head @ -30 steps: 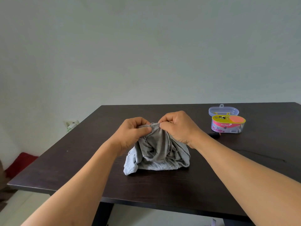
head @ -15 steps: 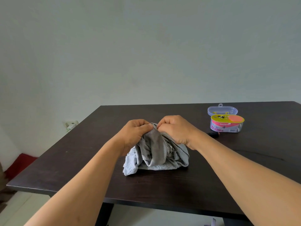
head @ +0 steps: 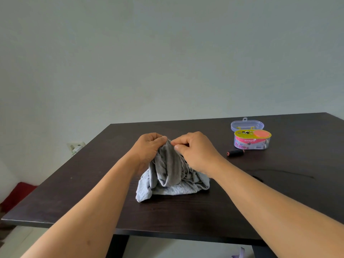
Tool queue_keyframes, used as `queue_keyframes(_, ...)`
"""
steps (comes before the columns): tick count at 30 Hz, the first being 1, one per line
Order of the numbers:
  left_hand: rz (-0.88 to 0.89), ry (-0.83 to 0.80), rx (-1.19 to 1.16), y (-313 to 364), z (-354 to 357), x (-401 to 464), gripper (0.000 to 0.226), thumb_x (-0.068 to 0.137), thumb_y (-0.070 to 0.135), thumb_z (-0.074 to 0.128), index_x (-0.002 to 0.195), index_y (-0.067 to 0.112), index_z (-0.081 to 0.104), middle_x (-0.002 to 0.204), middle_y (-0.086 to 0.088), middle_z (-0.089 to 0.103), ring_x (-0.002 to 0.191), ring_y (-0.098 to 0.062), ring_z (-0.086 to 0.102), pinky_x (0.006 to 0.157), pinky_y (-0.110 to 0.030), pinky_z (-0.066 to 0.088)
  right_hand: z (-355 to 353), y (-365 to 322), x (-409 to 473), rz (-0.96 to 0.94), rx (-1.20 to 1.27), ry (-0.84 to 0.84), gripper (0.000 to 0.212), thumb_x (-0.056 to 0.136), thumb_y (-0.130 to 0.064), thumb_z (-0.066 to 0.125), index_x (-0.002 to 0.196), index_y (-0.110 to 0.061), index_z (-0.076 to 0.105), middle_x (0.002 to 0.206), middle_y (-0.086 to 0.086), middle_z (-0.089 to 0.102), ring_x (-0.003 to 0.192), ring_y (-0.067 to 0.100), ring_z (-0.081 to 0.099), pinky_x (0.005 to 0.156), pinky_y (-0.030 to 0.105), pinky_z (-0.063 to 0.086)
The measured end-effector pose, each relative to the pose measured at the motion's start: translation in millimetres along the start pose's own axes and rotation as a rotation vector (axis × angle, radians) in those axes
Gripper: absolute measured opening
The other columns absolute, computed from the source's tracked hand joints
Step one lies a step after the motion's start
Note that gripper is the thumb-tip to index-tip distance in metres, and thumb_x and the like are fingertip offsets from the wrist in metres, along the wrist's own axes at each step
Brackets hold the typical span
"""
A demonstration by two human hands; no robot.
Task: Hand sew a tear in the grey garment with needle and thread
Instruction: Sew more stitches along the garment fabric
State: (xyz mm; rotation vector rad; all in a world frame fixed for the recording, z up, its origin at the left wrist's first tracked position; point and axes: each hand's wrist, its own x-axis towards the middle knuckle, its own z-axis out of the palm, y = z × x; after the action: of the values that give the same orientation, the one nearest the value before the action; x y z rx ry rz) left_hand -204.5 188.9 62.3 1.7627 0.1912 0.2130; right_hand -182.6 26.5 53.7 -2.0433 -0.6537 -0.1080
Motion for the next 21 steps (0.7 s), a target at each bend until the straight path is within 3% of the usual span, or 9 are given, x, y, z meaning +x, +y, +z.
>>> queue_keyframes(3, 0.000, -0.003, 0.005, 0.0, 0.4, -0.1, 0.021, 0.099, 0.016, 0.060, 0.080, 0.008, 0.065, 0.068, -0.006, 0.064, 0.054, -0.010, 0.060, 0.051, -0.020, 0.051, 9.0, 0.9, -1.2, 0.063, 0.100, 0.058, 0.031, 0.087, -0.013, 0.072, 0.117, -0.021, 0.070, 0.069, -0.013, 0.063, 0.078, 0.004, 0.065, 0.086, 0.022, 0.051)
queue_keyframes(6, 0.004, -0.004, 0.004, 0.1, 0.3, -0.5, 0.021, 0.099, 0.016, 0.060, 0.079, 0.009, 0.065, 0.068, -0.006, 0.064, 0.054, -0.010, 0.060, 0.052, -0.020, 0.052, 13.7, -0.5, -2.4, 0.137, 0.150, 0.079, 0.038, 0.086, -0.013, 0.072, 0.122, -0.021, 0.066, 0.074, -0.008, 0.063, 0.084, 0.011, 0.066, 0.080, 0.024, 0.052)
queue_keyframes(10, 0.005, -0.006, -0.016, 2.1, -0.2, -3.2, 0.021, 0.099, 0.015, 0.060, 0.080, 0.008, 0.065, 0.067, -0.005, 0.064, 0.052, -0.007, 0.060, 0.052, -0.019, 0.052, 16.6, 1.0, -4.0, 0.160, 0.172, 0.077, 0.021, 0.087, -0.010, 0.068, 0.094, -0.029, 0.073, 0.063, -0.007, 0.064, 0.067, 0.013, 0.064, 0.070, 0.031, 0.057)
queue_keyframes(13, 0.006, -0.020, -0.013, 2.7, -1.5, -3.5, 0.021, 0.099, 0.016, 0.060, 0.081, 0.008, 0.066, 0.070, -0.005, 0.067, 0.057, -0.009, 0.062, 0.054, -0.020, 0.053, 18.2, 2.3, -3.4, 0.172, 0.192, 0.073, 0.022, 0.088, -0.009, 0.066, 0.087, -0.030, 0.074, 0.071, -0.005, 0.071, 0.072, 0.011, 0.069, 0.066, 0.023, 0.056)
queue_keyframes(18, 0.010, -0.034, -0.018, 2.0, -1.6, -3.1, 0.020, 0.099, 0.016, 0.060, 0.082, 0.008, 0.066, 0.071, -0.006, 0.068, 0.059, -0.010, 0.063, 0.055, -0.020, 0.054, 20.6, 4.9, -0.3, 0.194, 0.206, 0.080, 0.019, 0.090, -0.011, 0.065, 0.097, -0.026, 0.075, 0.085, -0.003, 0.074, 0.081, 0.012, 0.070, 0.075, 0.030, 0.059)
queue_keyframes(21, 0.011, -0.042, -0.011, 1.0, -1.7, -2.5, 0.020, 0.099, 0.018, 0.060, 0.082, 0.009, 0.067, 0.073, -0.007, 0.068, 0.061, -0.011, 0.064, 0.057, -0.021, 0.054, 21.3, 5.6, 1.1, 0.207, 0.217, 0.094, 0.020, 0.090, -0.011, 0.064, 0.091, -0.027, 0.075, 0.082, -0.004, 0.074, 0.079, 0.013, 0.070, 0.075, 0.033, 0.061)
